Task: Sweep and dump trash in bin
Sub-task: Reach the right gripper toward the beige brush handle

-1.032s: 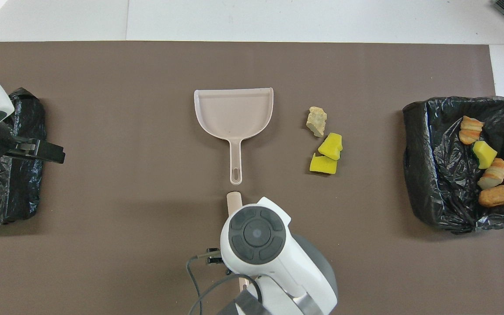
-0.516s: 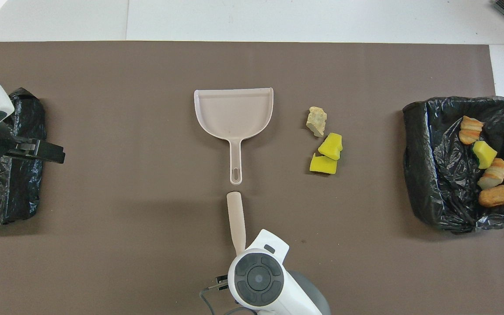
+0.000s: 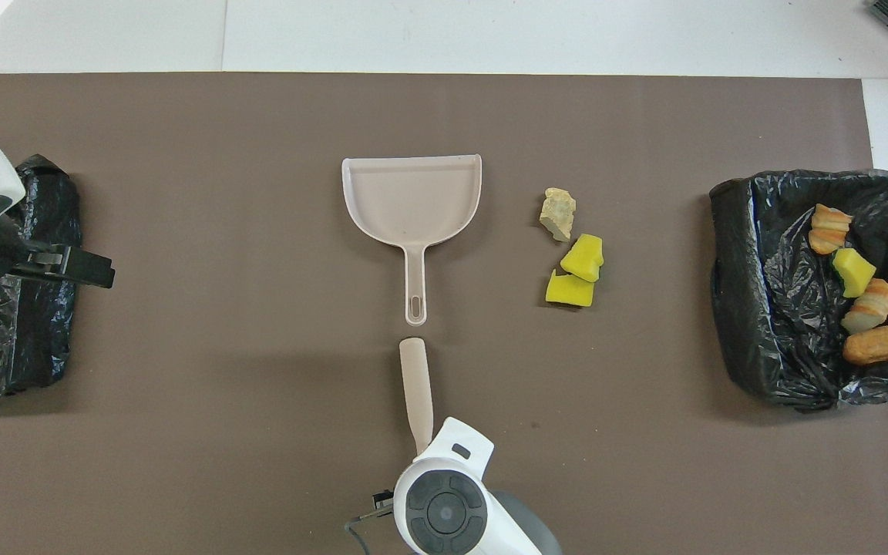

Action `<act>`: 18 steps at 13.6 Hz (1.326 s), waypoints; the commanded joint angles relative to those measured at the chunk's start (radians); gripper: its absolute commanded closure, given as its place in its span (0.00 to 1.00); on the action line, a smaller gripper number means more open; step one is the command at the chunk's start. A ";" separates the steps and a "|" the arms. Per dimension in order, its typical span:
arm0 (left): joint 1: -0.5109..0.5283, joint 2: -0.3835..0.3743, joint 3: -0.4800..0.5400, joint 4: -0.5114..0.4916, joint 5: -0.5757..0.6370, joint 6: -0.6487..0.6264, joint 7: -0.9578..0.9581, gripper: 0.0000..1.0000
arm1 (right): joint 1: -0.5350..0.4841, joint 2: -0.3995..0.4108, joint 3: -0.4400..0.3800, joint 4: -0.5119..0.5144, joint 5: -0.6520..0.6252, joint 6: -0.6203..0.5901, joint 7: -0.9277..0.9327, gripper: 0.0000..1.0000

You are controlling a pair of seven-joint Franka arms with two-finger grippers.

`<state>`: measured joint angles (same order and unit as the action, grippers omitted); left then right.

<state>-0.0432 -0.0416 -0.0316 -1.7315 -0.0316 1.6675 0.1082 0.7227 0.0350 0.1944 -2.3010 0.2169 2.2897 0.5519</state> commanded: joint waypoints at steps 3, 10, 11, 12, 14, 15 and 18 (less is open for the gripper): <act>0.014 0.005 -0.008 0.010 0.009 0.003 0.011 0.00 | -0.009 0.022 -0.010 0.009 0.021 0.017 -0.118 1.00; 0.016 0.005 -0.008 0.010 0.013 0.006 0.013 0.00 | -0.080 -0.027 -0.015 0.089 0.010 -0.114 -0.127 1.00; 0.017 0.005 -0.008 0.010 0.013 0.006 0.013 0.00 | -0.082 -0.030 -0.015 0.080 0.010 -0.113 -0.130 1.00; 0.016 0.005 -0.008 0.010 0.013 0.006 0.013 0.00 | -0.086 -0.033 -0.015 0.074 0.010 -0.114 -0.133 1.00; 0.014 0.005 -0.008 0.010 0.013 0.006 0.013 0.00 | -0.095 -0.043 -0.013 0.042 0.010 -0.113 -0.174 1.00; 0.014 0.005 -0.008 0.010 0.013 0.006 0.013 0.00 | -0.098 -0.038 -0.013 0.031 0.010 -0.113 -0.193 1.00; 0.014 0.006 -0.008 0.010 0.013 0.006 0.012 0.00 | -0.118 -0.020 -0.012 0.011 0.010 -0.104 -0.230 1.00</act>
<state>-0.0426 -0.0416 -0.0313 -1.7315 -0.0316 1.6684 0.1082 0.6328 0.0200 0.1747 -2.2652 0.2165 2.1797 0.3701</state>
